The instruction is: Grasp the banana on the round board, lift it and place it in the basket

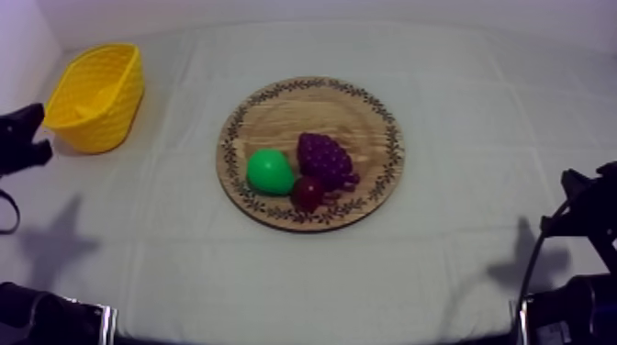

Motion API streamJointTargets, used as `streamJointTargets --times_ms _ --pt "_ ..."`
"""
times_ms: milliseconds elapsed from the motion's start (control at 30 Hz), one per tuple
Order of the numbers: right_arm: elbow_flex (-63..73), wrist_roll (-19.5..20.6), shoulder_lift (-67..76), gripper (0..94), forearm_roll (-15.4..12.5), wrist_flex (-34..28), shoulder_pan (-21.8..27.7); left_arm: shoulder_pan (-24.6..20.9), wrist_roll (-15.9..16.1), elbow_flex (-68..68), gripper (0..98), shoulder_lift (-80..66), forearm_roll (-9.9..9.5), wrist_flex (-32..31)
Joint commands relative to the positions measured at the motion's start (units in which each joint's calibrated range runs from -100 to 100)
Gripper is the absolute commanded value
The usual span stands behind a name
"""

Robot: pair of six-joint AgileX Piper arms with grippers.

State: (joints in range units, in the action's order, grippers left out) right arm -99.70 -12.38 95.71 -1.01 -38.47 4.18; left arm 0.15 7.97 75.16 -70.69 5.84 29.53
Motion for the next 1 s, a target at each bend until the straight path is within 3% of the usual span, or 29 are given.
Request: streamJointTargets --times_ms 0,500,767,967 --pt "0.0 0.0 0.0 0.6 0.0 0.0 0.0 0.2 0.6 7.3 0.1 -6.5 -0.05 -0.8" --pt "0.0 0.0 0.0 0.6 0.0 0.0 0.0 0.2 3.2 23.4 0.1 -23.7 -0.15 -2.0" --pt "0.0 0.0 0.0 0.6 0.0 0.0 0.0 0.4 -3.3 24.5 0.1 -28.0 -6.33 1.3" --pt "0.0 0.0 0.0 0.6 0.0 0.0 0.0 0.7 -5.9 24.6 0.1 -28.9 -7.56 2.2"
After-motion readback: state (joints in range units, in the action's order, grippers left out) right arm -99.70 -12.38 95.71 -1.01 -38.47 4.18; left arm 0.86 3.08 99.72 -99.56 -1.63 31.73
